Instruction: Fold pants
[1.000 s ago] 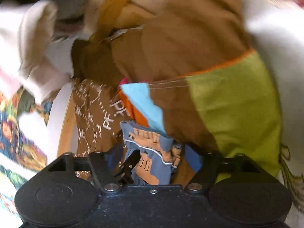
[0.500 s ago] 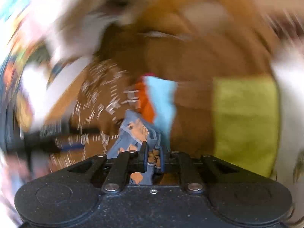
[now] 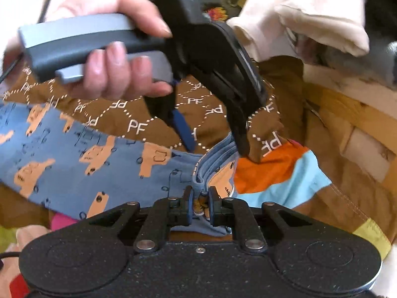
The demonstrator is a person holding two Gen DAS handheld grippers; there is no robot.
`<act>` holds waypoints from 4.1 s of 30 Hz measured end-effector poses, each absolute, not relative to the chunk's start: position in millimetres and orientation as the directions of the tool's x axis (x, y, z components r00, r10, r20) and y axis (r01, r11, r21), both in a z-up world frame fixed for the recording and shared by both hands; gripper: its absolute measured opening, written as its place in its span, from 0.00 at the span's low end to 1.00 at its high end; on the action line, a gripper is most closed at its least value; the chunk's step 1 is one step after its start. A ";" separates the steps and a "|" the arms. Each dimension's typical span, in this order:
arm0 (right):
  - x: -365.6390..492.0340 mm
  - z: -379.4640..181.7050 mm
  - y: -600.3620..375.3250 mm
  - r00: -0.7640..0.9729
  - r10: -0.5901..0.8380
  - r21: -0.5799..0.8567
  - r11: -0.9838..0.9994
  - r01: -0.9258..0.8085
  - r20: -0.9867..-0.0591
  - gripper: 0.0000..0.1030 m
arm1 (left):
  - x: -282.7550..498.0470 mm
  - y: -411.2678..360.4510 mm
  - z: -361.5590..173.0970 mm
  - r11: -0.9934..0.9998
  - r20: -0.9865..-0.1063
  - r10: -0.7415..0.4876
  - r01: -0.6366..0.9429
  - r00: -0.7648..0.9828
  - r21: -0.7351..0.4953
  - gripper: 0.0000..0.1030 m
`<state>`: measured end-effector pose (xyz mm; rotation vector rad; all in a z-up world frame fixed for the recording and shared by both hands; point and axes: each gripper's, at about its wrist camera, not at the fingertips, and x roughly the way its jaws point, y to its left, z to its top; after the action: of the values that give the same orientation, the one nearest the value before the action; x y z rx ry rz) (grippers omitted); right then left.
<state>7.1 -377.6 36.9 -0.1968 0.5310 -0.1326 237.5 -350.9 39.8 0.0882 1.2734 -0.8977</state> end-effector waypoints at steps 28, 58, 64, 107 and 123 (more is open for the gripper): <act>4.3 68.0 -319.8 0.900 0.016 -0.180 0.978 -0.105 -0.435 0.13 | 232.9 -211.9 73.8 0.704 -0.754 -0.644 0.487 0.130 -0.517 0.08; 25.5 17.5 -234.7 0.771 0.194 -0.187 0.908 -0.376 -0.607 0.54 | 216.7 -70.8 -27.2 0.725 -0.647 -0.688 0.267 0.329 -0.635 0.50; 29.9 18.2 -225.4 0.788 0.154 -0.273 0.884 -0.380 -0.597 0.54 | 214.0 -74.3 -28.2 0.745 -0.667 -0.666 0.257 0.334 -0.615 0.44; 34.3 47.4 -274.4 0.802 0.291 0.170 0.957 -0.237 -0.522 0.15 | 226.8 -63.3 -48.0 0.599 -0.558 -0.791 0.131 0.251 -0.790 0.61; 32.8 32.3 -272.2 0.764 0.302 0.142 0.952 -0.270 -0.570 0.15 | 216.0 -61.2 -40.7 0.627 -0.576 -0.761 0.115 0.298 -0.770 0.10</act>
<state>32.8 -272.2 32.3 0.0520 0.6283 0.3110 216.0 -61.2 -40.7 -0.6896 1.1260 -0.6478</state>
